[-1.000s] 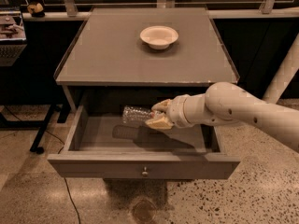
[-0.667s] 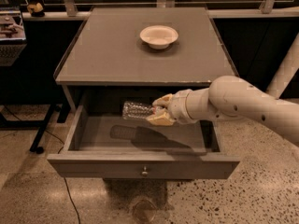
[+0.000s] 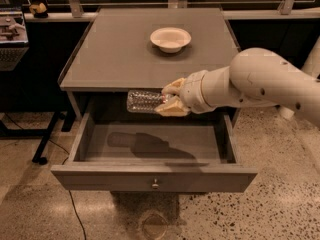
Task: Pick water bottle from top drawer and place on counter
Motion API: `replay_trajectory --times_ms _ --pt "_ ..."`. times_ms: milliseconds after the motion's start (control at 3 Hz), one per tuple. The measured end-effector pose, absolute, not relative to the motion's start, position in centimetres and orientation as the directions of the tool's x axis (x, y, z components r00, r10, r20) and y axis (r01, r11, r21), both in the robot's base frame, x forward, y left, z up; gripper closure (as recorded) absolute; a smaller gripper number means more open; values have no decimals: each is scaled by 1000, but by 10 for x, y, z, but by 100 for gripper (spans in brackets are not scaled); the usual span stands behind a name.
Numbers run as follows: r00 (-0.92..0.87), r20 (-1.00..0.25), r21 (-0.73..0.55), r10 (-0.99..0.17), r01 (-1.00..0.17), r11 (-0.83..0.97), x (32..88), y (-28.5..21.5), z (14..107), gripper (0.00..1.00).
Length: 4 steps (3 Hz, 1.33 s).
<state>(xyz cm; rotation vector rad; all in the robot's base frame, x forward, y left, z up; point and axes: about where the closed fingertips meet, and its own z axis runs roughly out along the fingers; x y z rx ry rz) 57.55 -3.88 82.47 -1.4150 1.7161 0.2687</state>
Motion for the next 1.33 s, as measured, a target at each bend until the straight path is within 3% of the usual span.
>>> replay_trajectory --times_ms 667,1333 --pt "92 -710 -393 -698 -874 286 592 -30 871 100" --pt "111 -739 -383 -664 -881 278 656 -5 872 100"
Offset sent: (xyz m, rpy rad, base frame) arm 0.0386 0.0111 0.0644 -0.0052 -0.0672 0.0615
